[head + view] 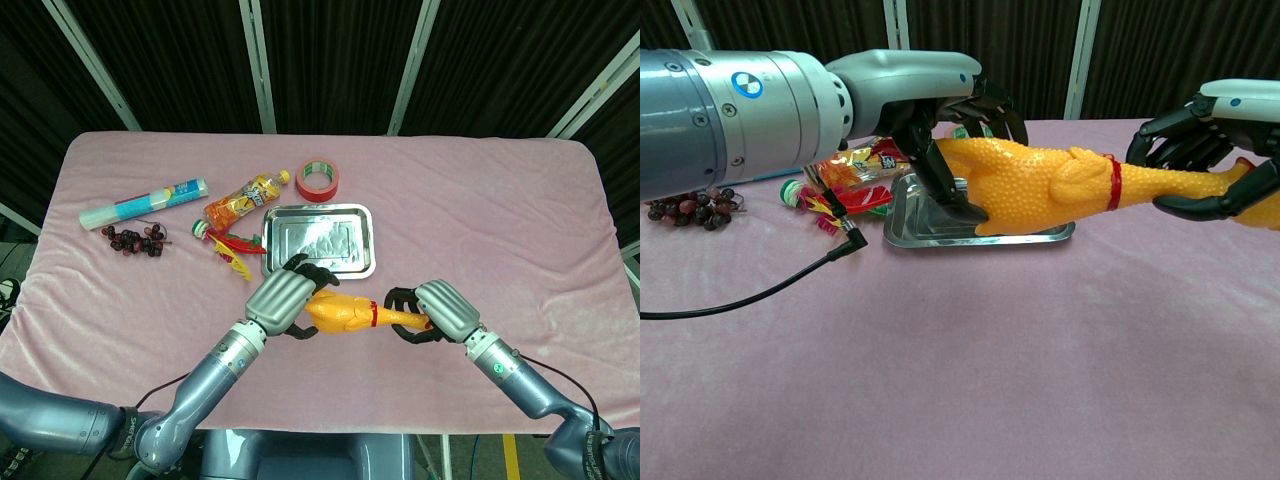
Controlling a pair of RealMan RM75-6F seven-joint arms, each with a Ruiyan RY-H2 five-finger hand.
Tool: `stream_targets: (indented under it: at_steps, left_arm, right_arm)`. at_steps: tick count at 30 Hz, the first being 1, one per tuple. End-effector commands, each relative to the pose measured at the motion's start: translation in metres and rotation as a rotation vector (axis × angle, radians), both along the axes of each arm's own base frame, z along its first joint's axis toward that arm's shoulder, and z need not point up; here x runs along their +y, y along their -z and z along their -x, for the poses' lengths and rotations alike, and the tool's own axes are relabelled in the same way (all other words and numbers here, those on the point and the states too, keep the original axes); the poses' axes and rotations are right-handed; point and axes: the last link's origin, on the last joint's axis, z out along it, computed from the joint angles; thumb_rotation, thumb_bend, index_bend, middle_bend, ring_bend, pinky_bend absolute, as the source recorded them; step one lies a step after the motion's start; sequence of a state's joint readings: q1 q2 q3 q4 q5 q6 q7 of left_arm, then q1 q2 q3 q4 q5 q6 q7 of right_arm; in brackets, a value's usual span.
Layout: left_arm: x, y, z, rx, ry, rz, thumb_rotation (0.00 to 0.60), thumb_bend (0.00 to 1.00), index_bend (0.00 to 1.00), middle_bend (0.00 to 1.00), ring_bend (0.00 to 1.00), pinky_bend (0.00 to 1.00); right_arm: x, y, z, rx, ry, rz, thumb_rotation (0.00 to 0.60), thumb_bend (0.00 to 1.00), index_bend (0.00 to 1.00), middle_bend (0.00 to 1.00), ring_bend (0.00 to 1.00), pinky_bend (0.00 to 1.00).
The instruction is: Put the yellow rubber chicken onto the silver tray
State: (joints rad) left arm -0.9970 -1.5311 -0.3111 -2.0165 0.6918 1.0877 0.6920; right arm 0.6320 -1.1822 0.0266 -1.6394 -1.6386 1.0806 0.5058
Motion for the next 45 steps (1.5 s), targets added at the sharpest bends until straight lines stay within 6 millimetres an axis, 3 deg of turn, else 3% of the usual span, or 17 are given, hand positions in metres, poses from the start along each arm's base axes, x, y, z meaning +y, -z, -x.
stream_targets:
  at_steps: [1,25,33,37,45]
  left_arm:
    - [-0.002,0.002,-0.003,0.002,0.005,0.009,0.600,0.14,0.22,0.21,0.18,0.08]
    - [-0.013,-0.007,-0.001,0.029,0.027,0.001,0.600,0.13,0.22,0.20,0.18,0.08]
    - [-0.009,0.001,-0.002,0.038,0.021,-0.011,0.600,0.13,0.22,0.20,0.18,0.09]
    - [-0.009,0.004,-0.004,0.040,0.015,-0.017,0.600,0.20,0.27,0.23,0.19,0.10]
    - [-0.007,0.006,-0.008,-0.010,-0.001,-0.047,0.600,0.39,0.49,0.45,0.38,0.19]
  right_arm:
    - [0.000,0.000,0.000,0.000,0.000,0.001,0.600,0.71,1.00,0.75,0.70,0.77]
    - [-0.008,0.002,0.003,0.007,0.019,0.010,0.600,0.72,1.00,0.75,0.70,0.77]
    - [-0.006,0.001,-0.005,-0.010,0.007,0.001,0.600,0.72,1.00,0.75,0.71,0.77]
    - [-0.005,0.001,-0.008,-0.013,0.001,0.001,0.600,0.72,1.00,0.75,0.71,0.77]
    - [-0.003,0.002,-0.011,-0.004,-0.008,-0.002,0.600,0.72,1.00,0.76,0.71,0.77]
